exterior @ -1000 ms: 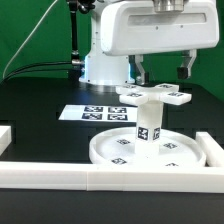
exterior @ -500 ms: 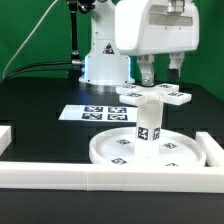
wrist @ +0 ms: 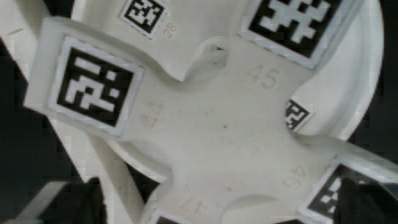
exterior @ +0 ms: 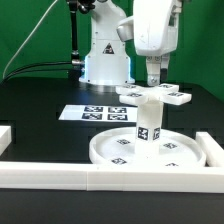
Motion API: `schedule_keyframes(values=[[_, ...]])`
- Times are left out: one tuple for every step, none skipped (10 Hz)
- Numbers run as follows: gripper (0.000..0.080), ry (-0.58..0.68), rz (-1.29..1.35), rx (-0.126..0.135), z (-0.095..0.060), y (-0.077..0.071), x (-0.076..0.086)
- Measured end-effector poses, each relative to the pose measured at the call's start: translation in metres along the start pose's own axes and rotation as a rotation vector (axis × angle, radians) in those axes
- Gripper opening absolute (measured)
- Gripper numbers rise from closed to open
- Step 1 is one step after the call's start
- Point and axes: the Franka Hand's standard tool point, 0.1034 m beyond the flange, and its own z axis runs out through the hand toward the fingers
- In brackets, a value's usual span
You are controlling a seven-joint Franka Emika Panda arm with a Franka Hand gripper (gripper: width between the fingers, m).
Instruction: Assemble round table
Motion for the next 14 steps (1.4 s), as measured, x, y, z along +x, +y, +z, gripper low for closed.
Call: schedule_keyframes(values=[[0.0649,-0.008,-0.083,-0.004,0.001,-0.001,-0.001],[0.0649,-0.017,-0.145,-0.005,0.002,-0.001,-0.002],[0.0649,-0.022,-0.183,-0.004,0.002,-0.002,-0.003],[0.0649,-0.027,-0.201,0.0,0.004,-0.003,-0.005],[0.0649,-0.029,-0.191,0.004,0.007,-0.004,-0.006],[0.0649,-0.029,-0.192,0.002,0.01,-0.004,-0.007],[0.0649,-0.031,-0.19,0.005,0.012,-0.004,-0.008],[0.0649,-0.032,-0.189,0.006,0.013,-0.004,-0.01],[0.0649,-0.033,-0.188,0.009,0.015,-0.005,-0.011],[0.0649,-0.035,-0.187,0.012,0.016,-0.005,-0.011],[0.0649,-0.036,-0.187,0.013,0.017,-0.005,-0.011],[0.0649,-0.036,-0.191,0.011,0.018,-0.004,-0.011],[0.0649,-0.036,-0.193,0.009,0.018,-0.003,-0.01],[0.0649,-0.036,-0.193,0.01,0.019,-0.003,-0.011]])
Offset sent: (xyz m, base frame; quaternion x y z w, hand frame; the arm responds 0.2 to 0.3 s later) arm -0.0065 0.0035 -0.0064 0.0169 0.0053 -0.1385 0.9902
